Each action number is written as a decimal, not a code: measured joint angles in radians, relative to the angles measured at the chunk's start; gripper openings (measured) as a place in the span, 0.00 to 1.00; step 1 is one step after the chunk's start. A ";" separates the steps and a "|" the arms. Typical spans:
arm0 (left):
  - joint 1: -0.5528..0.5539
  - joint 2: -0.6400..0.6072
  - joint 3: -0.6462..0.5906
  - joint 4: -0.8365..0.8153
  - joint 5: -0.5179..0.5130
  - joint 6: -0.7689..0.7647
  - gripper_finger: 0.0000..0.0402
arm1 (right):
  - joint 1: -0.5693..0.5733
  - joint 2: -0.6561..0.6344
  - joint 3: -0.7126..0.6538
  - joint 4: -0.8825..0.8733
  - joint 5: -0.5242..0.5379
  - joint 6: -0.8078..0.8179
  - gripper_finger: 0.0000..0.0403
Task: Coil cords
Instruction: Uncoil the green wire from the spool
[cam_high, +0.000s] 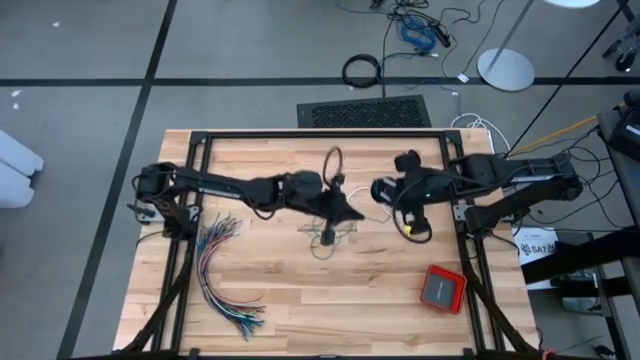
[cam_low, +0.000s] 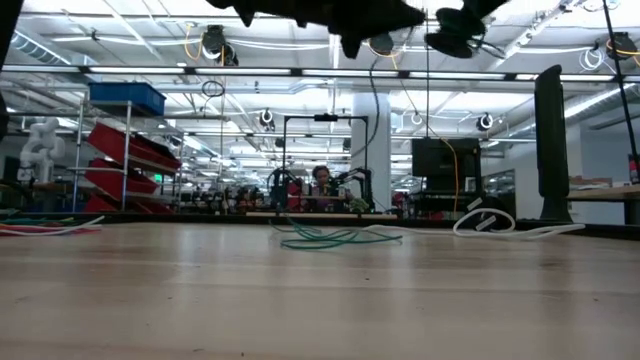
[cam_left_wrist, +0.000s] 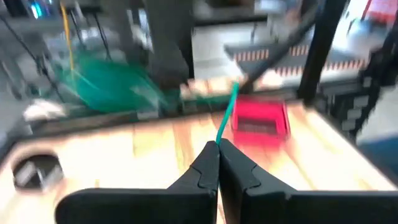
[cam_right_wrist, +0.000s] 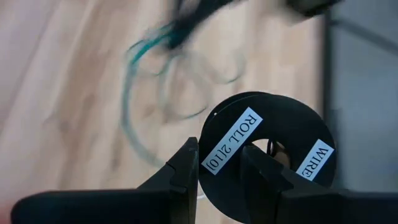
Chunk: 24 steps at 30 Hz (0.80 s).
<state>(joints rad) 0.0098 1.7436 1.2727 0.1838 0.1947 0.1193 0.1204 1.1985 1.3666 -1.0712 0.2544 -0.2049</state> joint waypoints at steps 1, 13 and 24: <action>-0.009 0.009 -0.001 -0.007 -0.015 0.002 0.01 | -0.005 -0.007 0.000 0.034 0.010 -0.017 0.19; 0.063 0.018 -0.005 -0.128 -0.347 0.021 0.00 | -0.006 -0.039 0.000 0.173 -0.532 -0.075 0.19; 0.107 -0.115 -0.005 -0.130 -0.251 0.033 0.00 | -0.006 -0.031 0.000 -0.151 -0.250 0.055 0.19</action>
<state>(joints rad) 0.1165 1.6284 1.2678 0.0540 -0.0561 0.1528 0.1143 1.1671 1.3670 -1.2224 0.0046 -0.1497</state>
